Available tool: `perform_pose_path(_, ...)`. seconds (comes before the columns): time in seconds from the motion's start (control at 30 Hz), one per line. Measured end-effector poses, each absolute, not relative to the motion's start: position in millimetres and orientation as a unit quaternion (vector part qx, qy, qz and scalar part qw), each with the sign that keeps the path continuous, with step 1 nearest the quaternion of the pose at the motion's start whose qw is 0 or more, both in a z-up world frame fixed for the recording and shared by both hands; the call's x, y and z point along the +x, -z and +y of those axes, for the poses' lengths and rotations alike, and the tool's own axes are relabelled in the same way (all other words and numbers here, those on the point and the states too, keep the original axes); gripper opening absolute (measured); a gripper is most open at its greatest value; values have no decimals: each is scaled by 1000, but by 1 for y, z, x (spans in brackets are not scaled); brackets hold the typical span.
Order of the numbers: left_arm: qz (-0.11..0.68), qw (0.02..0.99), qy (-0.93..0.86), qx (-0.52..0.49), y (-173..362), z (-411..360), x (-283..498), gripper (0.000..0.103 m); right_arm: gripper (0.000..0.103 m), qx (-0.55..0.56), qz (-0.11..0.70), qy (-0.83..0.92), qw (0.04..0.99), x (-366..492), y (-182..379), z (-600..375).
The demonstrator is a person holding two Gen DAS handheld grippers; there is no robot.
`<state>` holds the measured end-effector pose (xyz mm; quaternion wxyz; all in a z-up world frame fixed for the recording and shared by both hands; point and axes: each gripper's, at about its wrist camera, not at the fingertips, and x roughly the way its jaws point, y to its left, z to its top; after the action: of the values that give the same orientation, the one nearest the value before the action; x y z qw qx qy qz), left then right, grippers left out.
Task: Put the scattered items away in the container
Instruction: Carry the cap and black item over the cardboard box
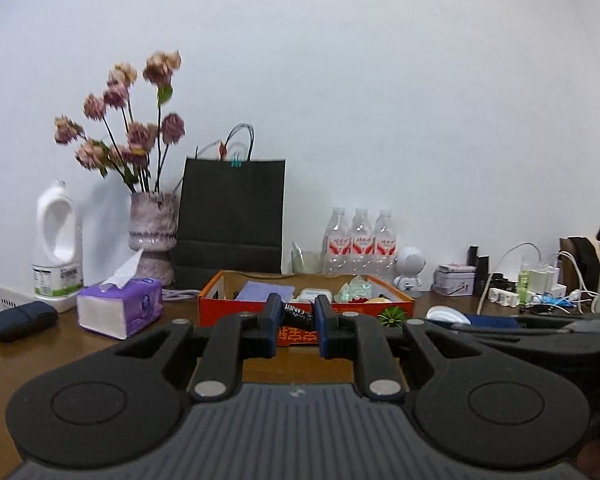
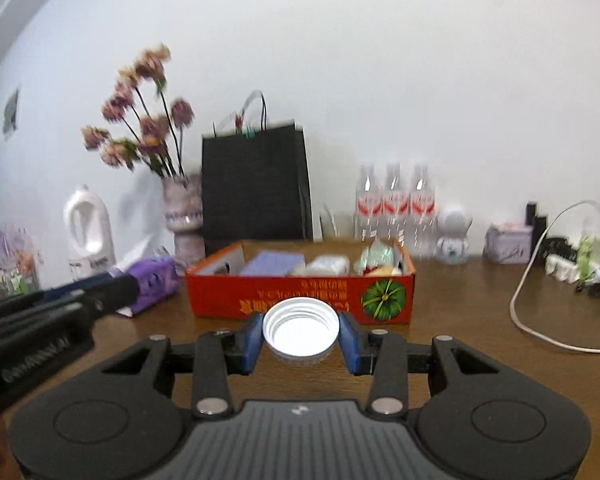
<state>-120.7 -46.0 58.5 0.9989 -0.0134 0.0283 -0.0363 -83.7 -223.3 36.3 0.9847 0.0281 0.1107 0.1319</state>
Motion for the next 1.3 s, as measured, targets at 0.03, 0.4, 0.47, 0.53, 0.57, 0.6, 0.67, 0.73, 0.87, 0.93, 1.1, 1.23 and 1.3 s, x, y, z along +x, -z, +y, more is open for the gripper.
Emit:
perform_pose_path(0.03,23,999,36,-16,-56,-46,-131,19,39,34,101,-134,985,-95,-34,-225)
perform_pose_path(0.4,8,1000,22,-13,-49,-47,-161,19,39,52,73,-116,989,-148,-16,-239)
perform_pose_path(0.47,6,1000,12,-13,-53,-44,-153,19,39,50,68,-114,990,-142,-21,-239)
perform_pose_path(0.53,6,1000,8,-14,-60,-40,-138,20,39,49,64,-113,990,-132,-28,-241)
perform_pose_path(0.57,4,1000,5,-15,-63,-37,-128,20,39,48,62,-112,991,-126,-32,-241)
perform_pose_path(0.6,-1,1000,0,-16,-67,-34,-118,20,39,45,58,-111,991,-117,-37,-241)
perform_pose_path(0.67,-12,1000,-11,-11,-72,-30,-96,20,39,39,50,-105,992,-98,-44,-240)
perform_pose_path(0.73,-16,1000,-15,-10,-80,-24,-70,20,39,38,46,-103,993,-75,-52,-238)
perform_pose_path(0.87,-16,1000,-5,-21,-95,-19,-9,20,39,38,35,-102,994,-21,-67,-233)
perform_pose_path(0.93,-11,1000,0,-30,-99,-20,25,20,39,33,30,-96,994,12,-74,-229)
perform_pose_path(1.1,61,997,32,-45,-101,-23,113,20,39,28,56,-91,994,93,-88,-223)
perform_pose_path(1.23,191,977,57,-71,-110,-8,208,20,39,41,197,-125,971,181,-97,-227)
perform_pose_path(1.3,267,958,68,-73,-111,-2,255,20,39,54,280,-148,947,228,-94,-231)
